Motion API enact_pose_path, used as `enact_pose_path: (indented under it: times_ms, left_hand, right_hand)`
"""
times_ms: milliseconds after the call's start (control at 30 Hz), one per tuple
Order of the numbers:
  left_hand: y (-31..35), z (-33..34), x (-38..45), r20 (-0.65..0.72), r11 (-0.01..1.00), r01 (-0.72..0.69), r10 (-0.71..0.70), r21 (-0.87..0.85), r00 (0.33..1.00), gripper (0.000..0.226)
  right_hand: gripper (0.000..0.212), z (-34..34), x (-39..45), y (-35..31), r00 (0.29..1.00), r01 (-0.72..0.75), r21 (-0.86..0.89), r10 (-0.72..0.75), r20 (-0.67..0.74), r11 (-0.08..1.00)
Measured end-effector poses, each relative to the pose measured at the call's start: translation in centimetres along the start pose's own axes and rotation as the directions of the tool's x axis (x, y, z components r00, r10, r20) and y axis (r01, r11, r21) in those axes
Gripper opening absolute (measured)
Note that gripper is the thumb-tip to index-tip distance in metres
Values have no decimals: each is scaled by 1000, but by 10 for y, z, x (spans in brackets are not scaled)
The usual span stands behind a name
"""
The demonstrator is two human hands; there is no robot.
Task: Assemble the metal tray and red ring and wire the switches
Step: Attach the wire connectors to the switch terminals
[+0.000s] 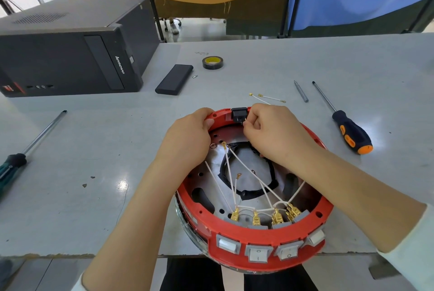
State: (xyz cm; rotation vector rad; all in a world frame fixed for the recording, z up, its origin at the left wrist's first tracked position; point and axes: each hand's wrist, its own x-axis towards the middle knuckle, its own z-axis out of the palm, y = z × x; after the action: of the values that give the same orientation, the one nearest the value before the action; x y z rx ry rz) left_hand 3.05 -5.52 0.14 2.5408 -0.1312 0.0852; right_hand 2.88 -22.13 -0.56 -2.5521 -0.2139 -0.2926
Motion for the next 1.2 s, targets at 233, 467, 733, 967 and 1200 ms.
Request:
enact_pose_path:
  times_ms: [233, 467, 733, 967, 1200]
  left_hand:
    - [-1, -1, 0, 14, 1000, -6, 6, 15, 1000, 31]
    - [1, -4, 4, 75, 1000, 14, -14, 4, 997, 27]
    - [28, -5, 34, 261, 977, -212, 198, 27, 945, 39]
    - [24, 5, 38, 162, 978, -205, 209, -42, 964, 27]
    - [13, 7, 38, 62, 991, -133, 134, -26, 989, 27]
  right_hand:
    - [13, 2, 2, 1, 1000, 25, -8, -25, -6, 1000]
    - [19, -8, -3, -2, 1000, 19, -84, -19, 5, 996]
    - [17, -57, 28, 20, 987, -151, -85, 146, -64, 985]
    - [23, -31, 78, 80, 925, -295, -87, 307, 224, 952]
    - [13, -2, 117, 83, 942, -202, -278, 265, 209, 939]
